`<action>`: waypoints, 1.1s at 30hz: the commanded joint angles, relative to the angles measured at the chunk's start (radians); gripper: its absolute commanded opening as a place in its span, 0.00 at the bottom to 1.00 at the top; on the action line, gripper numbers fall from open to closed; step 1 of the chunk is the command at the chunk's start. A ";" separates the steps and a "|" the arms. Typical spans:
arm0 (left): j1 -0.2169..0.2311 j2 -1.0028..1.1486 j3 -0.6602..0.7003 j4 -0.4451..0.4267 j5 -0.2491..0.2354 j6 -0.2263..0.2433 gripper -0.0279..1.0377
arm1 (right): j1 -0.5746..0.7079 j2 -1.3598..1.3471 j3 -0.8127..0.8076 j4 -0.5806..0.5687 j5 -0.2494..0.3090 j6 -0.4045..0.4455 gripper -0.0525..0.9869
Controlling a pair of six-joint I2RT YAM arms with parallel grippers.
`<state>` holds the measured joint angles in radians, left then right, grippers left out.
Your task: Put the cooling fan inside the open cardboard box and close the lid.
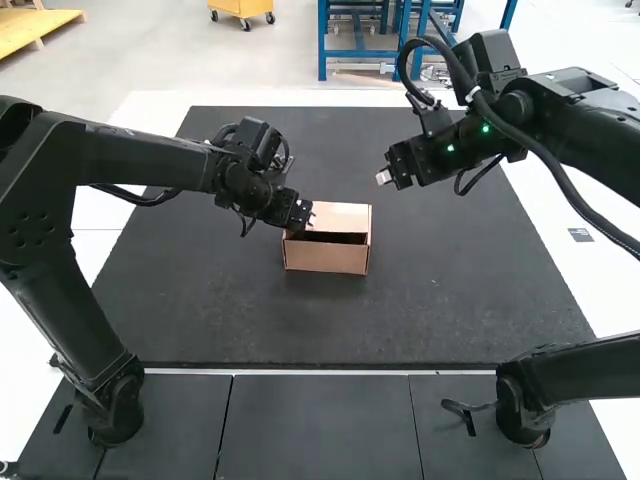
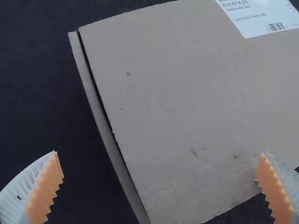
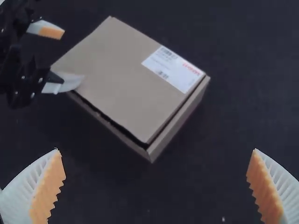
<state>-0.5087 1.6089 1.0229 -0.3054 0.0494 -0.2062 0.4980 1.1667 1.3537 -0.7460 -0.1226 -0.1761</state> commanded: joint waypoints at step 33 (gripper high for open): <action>-0.004 0.036 -0.147 0.154 -0.008 0.013 0.94 | 0.005 0.005 0.024 0.000 0.000 0.007 0.91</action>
<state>-0.5087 1.6306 0.9020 -0.1352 0.0528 -0.2066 0.4980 1.1706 1.3537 -0.7460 -0.1226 -0.1761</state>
